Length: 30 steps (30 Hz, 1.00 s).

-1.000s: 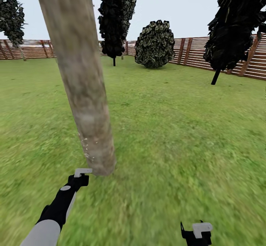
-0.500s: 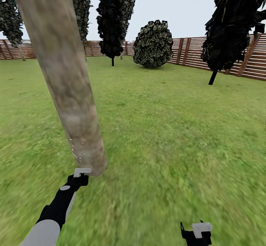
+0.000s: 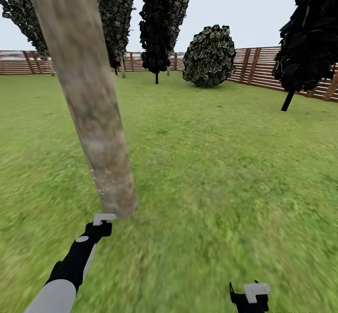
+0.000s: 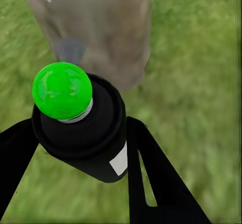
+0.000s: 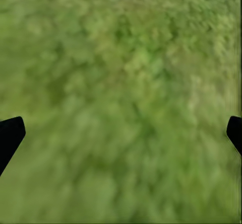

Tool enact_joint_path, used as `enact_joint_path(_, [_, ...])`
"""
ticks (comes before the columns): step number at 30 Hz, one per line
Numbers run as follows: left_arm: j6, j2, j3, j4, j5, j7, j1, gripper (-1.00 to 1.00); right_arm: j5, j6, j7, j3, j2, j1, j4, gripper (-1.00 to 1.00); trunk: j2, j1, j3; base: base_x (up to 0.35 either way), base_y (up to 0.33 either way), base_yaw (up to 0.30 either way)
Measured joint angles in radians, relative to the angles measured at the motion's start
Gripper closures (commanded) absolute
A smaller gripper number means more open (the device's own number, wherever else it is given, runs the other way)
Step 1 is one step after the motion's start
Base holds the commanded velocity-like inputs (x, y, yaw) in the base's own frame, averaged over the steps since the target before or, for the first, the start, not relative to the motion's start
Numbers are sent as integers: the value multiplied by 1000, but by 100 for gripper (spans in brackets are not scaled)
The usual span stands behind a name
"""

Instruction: In the garden, pick up the pesticide atomizer on the floor and spray pesticide onto both trees until each tree trunk is fully covered.

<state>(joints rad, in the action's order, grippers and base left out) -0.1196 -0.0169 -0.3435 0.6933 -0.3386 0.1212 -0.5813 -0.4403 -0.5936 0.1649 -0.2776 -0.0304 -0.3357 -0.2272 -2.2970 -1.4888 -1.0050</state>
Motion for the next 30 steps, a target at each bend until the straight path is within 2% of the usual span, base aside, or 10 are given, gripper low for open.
enact_joint_path(4, [0, 0, 0, 0, 0, -5, 0, 100, 0, 0, 1, 0, -1, 0, 0, -100, 0, 0, 0, -135, -257, 1])
enact_joint_path(10, [-11, 0, 12, 25, 1, -52, -5, 100, 1, 0, 1, 0, -2, 0, -1, -100, 0, 0, 0, -57, -39, 0])
enact_joint_path(13, [-140, -13, 16, 79, 2, -48, -29, 100, 1, 0, -1, 0, -1, 0, 0, -100, 0, 0, 0, -2, -1, 22])
enact_joint_path(15, [-185, -21, 19, 118, 3, -43, -51, 100, 2, 0, -1, 0, -1, 0, 0, -100, 0, 0, 0, 0, 0, 153])
enact_joint_path(19, [-208, -34, 88, 145, 4, -41, -77, 100, 1, 0, -1, 0, -1, 1, 0, -100, 0, 0, -2, 0, 0, 125])
enact_joint_path(21, [-210, -12, 97, 147, 0, -42, -81, 100, 1, 0, -1, 0, -1, 0, 0, -100, 0, 0, -2, 0, 0, 16])
enact_joint_path(23, [-211, 38, 96, 146, 1, -41, -83, 100, 0, 0, -1, 0, -1, 0, 0, -100, 0, 0, -2, 0, 0, 4])
enact_joint_path(25, [-219, 73, 97, 146, 36, -17, -84, 100, 0, 0, -1, 0, -1, 0, 0, -100, 0, 0, -2, 0, 0, 1])
enact_joint_path(27, [-255, 73, 107, 148, 61, 81, -93, 100, 0, 0, -1, 0, -1, 0, 0, -100, 0, 0, -2, 0, 0, 0])
enact_joint_path(30, [-297, 61, 110, 153, 62, 134, -133, 100, 0, 0, -1, 0, -2, 0, 0, -100, 0, 0, -2, 0, 0, 0])
